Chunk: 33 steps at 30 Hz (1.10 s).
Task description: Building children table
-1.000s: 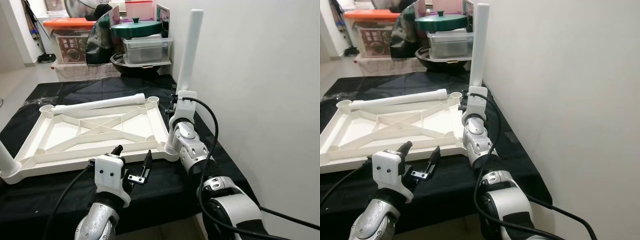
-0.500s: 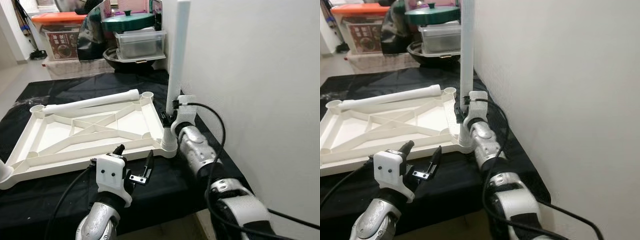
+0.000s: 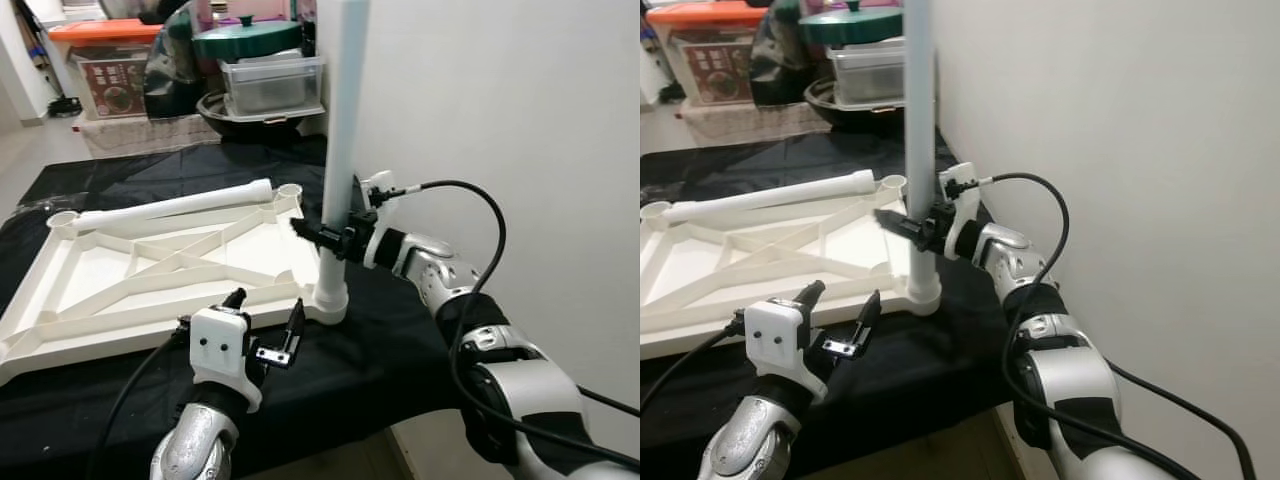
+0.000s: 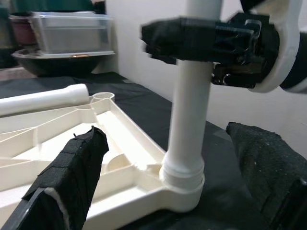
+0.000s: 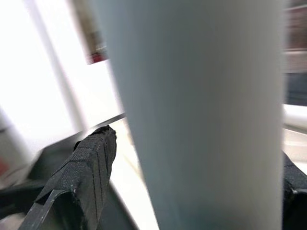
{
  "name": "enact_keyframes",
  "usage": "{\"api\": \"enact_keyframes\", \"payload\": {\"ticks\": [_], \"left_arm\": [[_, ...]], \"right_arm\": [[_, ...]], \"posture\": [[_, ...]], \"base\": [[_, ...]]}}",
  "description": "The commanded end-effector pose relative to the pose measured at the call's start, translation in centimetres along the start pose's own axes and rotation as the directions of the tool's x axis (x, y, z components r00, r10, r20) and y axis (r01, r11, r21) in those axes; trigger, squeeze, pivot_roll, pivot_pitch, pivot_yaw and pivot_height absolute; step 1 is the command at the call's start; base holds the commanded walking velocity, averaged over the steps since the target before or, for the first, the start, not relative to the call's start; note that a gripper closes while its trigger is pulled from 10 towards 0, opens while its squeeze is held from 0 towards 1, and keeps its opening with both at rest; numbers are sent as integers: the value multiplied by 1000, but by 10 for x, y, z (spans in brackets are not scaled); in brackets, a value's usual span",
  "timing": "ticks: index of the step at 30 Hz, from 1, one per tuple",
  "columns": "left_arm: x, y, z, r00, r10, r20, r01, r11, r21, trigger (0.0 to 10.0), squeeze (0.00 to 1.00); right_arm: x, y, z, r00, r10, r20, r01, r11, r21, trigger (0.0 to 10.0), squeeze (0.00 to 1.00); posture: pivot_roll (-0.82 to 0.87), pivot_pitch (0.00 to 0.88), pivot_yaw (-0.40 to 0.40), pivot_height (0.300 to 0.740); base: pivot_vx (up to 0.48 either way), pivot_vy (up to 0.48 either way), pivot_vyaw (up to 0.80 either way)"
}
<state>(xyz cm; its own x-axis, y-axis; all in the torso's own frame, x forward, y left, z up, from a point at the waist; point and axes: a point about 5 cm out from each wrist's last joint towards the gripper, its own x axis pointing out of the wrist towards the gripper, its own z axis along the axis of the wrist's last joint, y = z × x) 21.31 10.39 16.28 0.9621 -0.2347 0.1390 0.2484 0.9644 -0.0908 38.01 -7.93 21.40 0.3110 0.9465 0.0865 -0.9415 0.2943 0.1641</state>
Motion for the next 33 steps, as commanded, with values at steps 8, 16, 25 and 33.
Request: {"api": "enact_keyframes", "payload": {"ticks": [8,16,25,33], "left_arm": [[-1,1,-2,1000,8,-4,-8,1000,9,10000,0],[-1,-2,-2,1000,-9,-4,9,1000,2,10000,0],[0,-2,-3,1000,-11,-4,11,1000,2,10000,0],[0,-1,-3,1000,-6,-7,6,1000,4,10000,0]], "right_arm": [[28,28,-5,934,335,-124,-344,937,-61,10000,0],[35,33,-11,918,360,-164,-377,921,-92,0,0],[43,15,-13,998,-33,-51,26,989,-143,0,0],[16,-25,-24,630,-777,-3,776,629,-33,0,0]], "posture": [[27,0,-27,740],[31,0,-32,740],[27,0,-27,740],[11,0,-15,740]], "base": [[0,0,0],[0,0,0],[0,0,0],[0,0,0]]}}
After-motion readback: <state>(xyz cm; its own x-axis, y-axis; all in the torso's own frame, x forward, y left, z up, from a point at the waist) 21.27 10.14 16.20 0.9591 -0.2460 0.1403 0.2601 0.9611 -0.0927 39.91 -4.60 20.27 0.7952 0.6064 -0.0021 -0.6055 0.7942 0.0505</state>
